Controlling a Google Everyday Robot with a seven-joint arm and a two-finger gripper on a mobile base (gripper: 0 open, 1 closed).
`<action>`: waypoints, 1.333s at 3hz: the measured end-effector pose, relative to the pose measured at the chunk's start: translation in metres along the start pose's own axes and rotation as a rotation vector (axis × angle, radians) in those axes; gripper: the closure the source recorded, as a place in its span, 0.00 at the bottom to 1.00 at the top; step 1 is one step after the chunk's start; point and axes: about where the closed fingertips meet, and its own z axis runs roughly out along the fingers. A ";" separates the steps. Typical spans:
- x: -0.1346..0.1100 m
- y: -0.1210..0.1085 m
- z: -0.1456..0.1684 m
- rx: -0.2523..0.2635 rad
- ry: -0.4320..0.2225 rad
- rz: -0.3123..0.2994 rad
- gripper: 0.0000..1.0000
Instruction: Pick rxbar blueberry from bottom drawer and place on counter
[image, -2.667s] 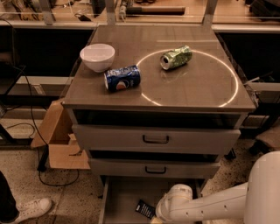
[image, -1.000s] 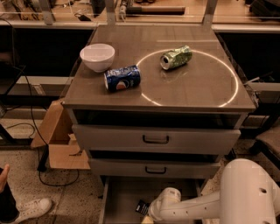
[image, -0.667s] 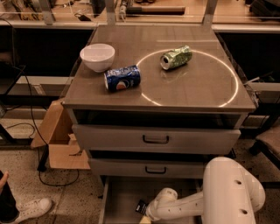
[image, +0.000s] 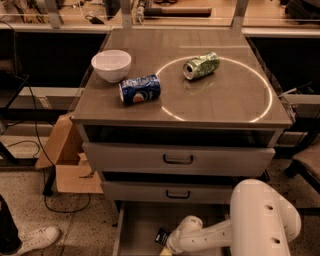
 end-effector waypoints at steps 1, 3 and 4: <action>0.000 0.000 0.000 0.000 0.000 0.000 0.38; 0.000 0.000 0.000 0.000 0.000 0.000 0.85; 0.000 0.000 0.000 0.000 0.000 0.000 1.00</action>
Offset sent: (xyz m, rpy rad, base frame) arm 0.0000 0.0000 0.0000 0.0000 0.0000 0.0000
